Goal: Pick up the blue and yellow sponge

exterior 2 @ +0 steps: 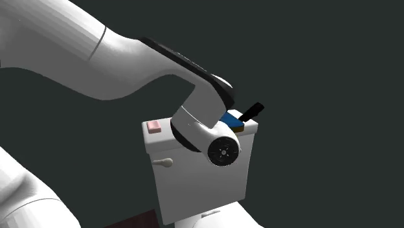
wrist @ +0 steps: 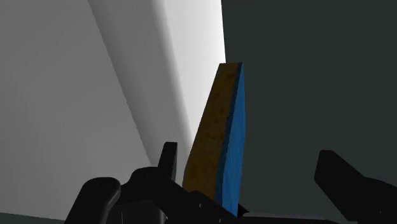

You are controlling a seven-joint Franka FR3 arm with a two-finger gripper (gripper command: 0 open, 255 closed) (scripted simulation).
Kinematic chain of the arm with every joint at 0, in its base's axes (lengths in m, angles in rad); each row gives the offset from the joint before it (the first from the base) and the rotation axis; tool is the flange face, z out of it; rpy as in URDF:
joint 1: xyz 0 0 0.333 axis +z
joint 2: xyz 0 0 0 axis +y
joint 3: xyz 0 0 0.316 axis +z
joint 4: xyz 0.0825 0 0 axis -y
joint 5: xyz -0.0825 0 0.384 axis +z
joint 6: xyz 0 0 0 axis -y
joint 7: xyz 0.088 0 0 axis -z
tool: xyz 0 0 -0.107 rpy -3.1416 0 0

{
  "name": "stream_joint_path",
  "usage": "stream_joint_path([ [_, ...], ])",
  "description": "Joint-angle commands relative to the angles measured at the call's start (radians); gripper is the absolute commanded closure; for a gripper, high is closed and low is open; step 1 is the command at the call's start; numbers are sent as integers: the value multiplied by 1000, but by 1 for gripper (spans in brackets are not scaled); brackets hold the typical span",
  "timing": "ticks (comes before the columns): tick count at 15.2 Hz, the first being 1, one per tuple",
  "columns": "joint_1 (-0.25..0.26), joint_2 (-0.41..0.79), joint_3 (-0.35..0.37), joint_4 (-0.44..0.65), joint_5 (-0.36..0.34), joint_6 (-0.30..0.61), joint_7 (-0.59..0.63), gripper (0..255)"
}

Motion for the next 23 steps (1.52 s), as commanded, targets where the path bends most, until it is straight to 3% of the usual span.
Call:
stream_joint_path([
  [1,20,65,-22,37,156,-54,-76,0],
  [10,18,151,-38,20,215,-118,-172,0],
  [11,18,151,-38,20,216,-118,-173,255],
  [23,18,115,-32,26,192,-92,-135,255],
])
